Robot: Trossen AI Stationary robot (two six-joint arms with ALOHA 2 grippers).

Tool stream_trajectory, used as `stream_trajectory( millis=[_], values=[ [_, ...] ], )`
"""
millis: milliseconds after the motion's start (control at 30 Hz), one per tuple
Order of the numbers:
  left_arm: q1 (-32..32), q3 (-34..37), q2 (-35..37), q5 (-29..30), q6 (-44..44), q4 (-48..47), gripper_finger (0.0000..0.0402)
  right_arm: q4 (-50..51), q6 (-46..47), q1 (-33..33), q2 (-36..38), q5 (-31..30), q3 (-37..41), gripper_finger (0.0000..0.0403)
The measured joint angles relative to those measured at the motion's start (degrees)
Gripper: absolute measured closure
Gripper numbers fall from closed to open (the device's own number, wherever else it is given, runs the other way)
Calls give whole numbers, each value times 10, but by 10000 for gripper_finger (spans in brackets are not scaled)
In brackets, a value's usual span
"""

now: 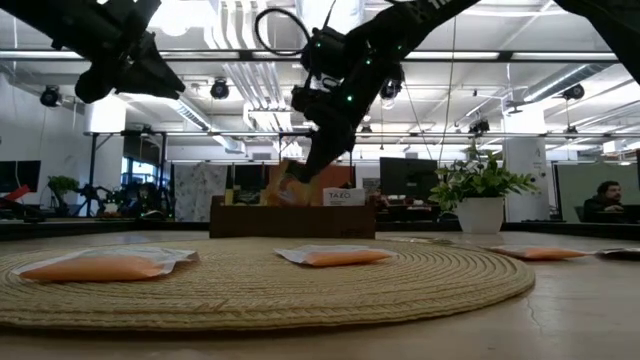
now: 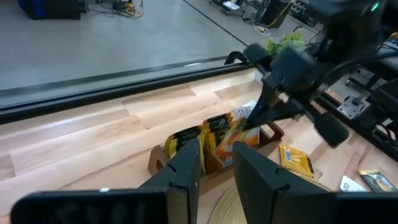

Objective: Pick & Place Tea
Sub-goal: Put the yellow tea bag into the middle section of the wooden organizer

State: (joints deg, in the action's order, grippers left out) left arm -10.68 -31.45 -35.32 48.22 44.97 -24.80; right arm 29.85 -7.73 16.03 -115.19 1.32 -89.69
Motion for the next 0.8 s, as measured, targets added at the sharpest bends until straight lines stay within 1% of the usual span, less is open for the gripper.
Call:
stream_trajectory(
  millis=[133, 333, 800],
  values=[
    [5, 0, 0, -4, -1, 3, 314, 8, -12, 0, 9, -11, -5, 394],
    [18, 0, -1, -6, -13, 4, 314, 74, -42, 0, -1, -14, -27, 394],
    [28, 0, -3, -13, -13, 8, 314, 72, -62, 0, -2, -13, -28, 394]
  ],
)
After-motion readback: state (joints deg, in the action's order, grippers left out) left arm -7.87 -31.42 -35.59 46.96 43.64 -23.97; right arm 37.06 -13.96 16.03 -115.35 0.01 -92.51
